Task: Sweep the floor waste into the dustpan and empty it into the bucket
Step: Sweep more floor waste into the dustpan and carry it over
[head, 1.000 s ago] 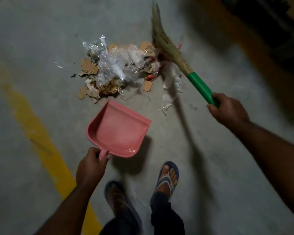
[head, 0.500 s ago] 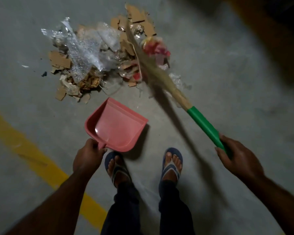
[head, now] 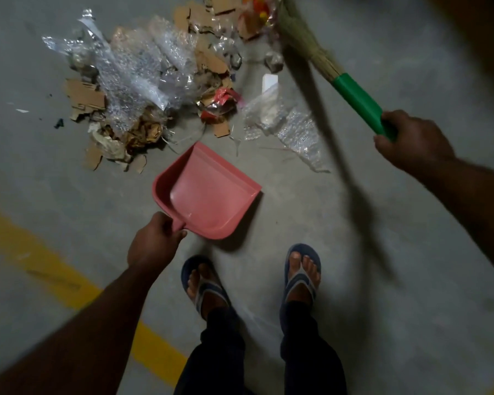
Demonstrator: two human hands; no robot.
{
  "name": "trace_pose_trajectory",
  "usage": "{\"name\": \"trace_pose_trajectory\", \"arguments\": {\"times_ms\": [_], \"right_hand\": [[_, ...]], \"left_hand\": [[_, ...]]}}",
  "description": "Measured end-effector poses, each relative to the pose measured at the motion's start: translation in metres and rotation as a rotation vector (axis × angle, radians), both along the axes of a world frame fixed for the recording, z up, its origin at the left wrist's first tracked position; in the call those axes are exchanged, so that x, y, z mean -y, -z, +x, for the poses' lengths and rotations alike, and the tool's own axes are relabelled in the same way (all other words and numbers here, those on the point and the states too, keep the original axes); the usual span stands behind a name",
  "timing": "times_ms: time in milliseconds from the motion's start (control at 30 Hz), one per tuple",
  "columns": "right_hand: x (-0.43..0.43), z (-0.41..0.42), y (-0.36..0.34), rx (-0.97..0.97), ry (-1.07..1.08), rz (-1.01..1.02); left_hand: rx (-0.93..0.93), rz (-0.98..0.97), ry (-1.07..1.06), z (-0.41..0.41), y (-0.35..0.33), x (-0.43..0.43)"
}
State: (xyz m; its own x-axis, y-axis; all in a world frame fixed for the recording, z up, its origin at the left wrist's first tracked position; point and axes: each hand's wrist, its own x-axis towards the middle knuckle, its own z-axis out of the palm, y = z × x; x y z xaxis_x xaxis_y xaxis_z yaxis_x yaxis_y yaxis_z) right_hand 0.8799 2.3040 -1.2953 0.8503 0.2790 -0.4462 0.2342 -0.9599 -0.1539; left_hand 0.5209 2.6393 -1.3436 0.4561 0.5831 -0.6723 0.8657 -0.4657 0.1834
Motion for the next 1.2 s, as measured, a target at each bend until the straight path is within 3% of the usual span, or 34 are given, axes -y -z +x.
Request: {"name": "trace_pose_trajectory", "arguments": {"times_ms": [233, 367, 533, 667, 867, 1200], "right_hand": [[0.080, -0.097, 0.003, -0.143, 0.018, -0.024], [0.109, -0.145, -0.006, -0.069, 0.141, 0.016], [0.090, -0.118, 0.008, 0.022, 0.193, 0.113], [0.039, -0.071, 0.030, 0.041, 0.079, 0.190], [0.012, -0.046, 0.051, -0.047, -0.155, 0.051], [0.113, -0.171, 0.050, -0.155, -0.199, 0.051]], "left_hand": [[-0.013, 0.013, 0.014, 0.008, 0.013, -0.007], [-0.033, 0.028, 0.027, 0.010, 0.016, -0.014], [-0.035, 0.059, 0.063, 0.010, 0.021, -0.021], [-0.107, 0.109, 0.124, 0.010, 0.024, -0.019], [-0.183, 0.202, 0.099, 0.015, 0.026, -0.016], [-0.313, 0.300, 0.093, 0.034, 0.043, -0.038]]}}
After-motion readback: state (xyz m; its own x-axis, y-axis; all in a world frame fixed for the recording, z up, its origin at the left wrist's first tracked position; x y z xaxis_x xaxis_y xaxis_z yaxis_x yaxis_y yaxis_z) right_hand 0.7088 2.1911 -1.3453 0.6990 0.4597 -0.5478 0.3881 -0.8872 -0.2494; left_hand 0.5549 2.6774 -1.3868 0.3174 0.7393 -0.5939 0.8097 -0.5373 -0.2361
